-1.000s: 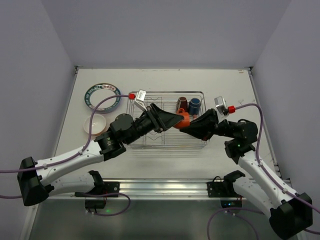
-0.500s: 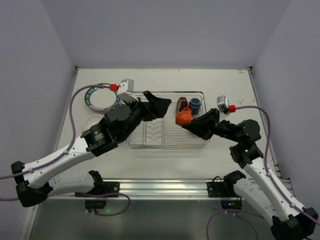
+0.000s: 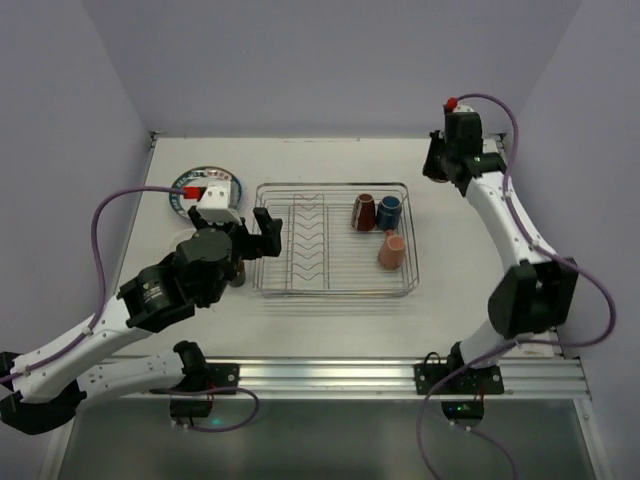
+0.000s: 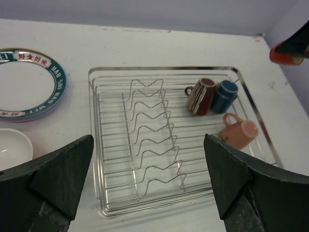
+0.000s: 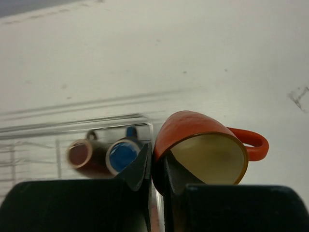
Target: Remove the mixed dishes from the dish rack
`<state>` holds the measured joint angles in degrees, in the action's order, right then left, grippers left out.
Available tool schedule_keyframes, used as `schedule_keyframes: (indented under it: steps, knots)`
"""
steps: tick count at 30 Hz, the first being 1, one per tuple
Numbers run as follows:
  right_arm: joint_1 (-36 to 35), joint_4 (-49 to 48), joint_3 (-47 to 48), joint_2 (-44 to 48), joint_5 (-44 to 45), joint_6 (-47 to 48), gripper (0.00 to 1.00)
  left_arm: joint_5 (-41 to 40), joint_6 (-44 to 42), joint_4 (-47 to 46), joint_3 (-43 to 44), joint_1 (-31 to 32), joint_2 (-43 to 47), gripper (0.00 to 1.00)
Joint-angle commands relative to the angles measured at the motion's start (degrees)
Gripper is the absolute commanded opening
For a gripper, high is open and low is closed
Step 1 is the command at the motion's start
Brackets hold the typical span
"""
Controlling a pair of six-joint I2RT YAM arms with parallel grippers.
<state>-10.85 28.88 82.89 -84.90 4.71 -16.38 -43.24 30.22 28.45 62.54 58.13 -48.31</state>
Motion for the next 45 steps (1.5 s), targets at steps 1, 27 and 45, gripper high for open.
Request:
schedule_keyframes:
  steps: [1,27,45]
  knots:
    - [3.9,11.7,11.1,-12.0,5.7,3.0,0.01,-0.4,-5.6,4.5,-2.9,-0.1,1.3,1.0]
    - [8.4,31.1,45.4,-49.7,4.6,11.8,0.25,6.2,-9.0,5.7,-6.8,0.0,-1.2,1.0]
    - [7.1,19.9,21.1,-14.9,2.5,2.2,0.61,12.7,0.7,-0.2,-2.6,-0.1,-9.8,1.0]
